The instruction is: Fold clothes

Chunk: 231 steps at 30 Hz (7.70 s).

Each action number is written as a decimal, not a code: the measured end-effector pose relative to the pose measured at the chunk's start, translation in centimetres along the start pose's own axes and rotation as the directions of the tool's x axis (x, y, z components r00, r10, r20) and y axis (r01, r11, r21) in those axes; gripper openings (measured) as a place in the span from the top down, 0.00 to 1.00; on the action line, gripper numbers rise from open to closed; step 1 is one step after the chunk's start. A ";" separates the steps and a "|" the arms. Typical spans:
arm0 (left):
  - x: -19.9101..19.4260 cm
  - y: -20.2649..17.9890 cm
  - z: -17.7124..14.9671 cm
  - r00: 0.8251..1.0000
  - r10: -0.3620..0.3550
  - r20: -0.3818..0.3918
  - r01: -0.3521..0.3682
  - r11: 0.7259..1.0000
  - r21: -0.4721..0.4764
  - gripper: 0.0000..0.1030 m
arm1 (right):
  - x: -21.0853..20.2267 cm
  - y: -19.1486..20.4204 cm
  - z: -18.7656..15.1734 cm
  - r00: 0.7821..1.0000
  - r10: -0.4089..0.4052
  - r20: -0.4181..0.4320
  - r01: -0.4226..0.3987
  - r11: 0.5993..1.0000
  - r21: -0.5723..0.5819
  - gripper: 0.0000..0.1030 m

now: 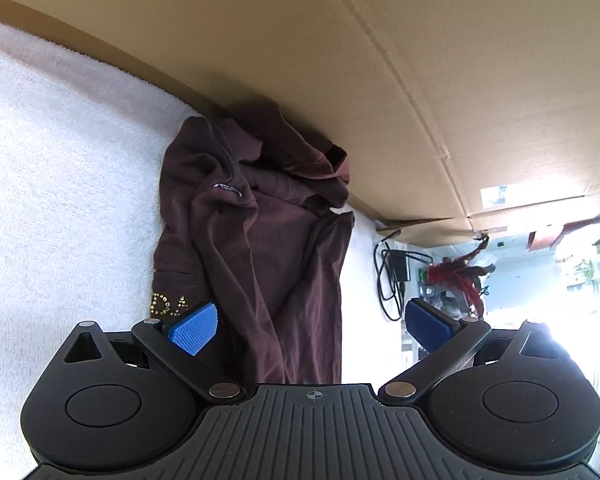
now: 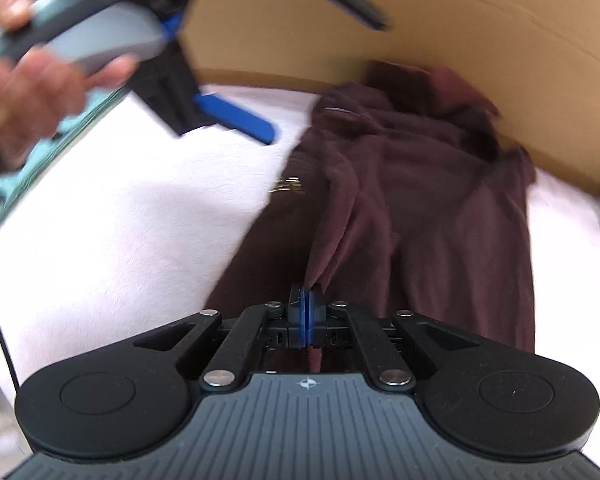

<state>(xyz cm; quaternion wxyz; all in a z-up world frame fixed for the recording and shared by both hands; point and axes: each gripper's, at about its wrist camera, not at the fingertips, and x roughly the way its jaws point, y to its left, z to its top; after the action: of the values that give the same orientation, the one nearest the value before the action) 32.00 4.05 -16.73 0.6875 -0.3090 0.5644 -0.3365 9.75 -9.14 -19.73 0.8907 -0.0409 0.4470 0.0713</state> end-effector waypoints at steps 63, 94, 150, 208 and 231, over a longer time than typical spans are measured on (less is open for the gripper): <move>-5.9 5.0 -10.9 0.996 -0.039 -0.079 0.034 0.998 -0.062 0.00 | -10.8 -1.9 -8.7 0.940 0.342 0.013 -0.325 0.880 0.347 0.56; -2.4 1.2 -8.6 1.000 -0.020 -0.018 0.019 0.997 -0.076 0.00 | -7.4 -7.9 -7.7 0.981 0.168 0.099 -0.194 0.846 0.497 0.73; 1.5 2.0 0.0 0.993 0.055 0.105 -0.046 0.996 -0.082 0.00 | 4.7 -15.7 4.3 0.989 0.119 0.090 -0.149 0.818 0.555 0.87; 10.1 0.4 5.9 0.973 0.179 0.146 -0.180 0.984 -0.007 0.69 | 1.6 -16.5 1.0 0.988 0.090 0.126 -0.147 0.797 0.586 0.35; -2.6 2.8 -4.1 0.994 0.074 0.080 -0.071 0.997 -0.035 0.06 | -5.3 -2.4 -7.0 0.951 0.308 -0.038 -0.287 0.920 0.266 0.46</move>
<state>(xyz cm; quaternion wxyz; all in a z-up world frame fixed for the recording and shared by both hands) 27.93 7.59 -18.18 0.7167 -0.3126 0.5521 -0.2894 1.47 -12.94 -19.68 0.8490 0.1405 0.4881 0.1456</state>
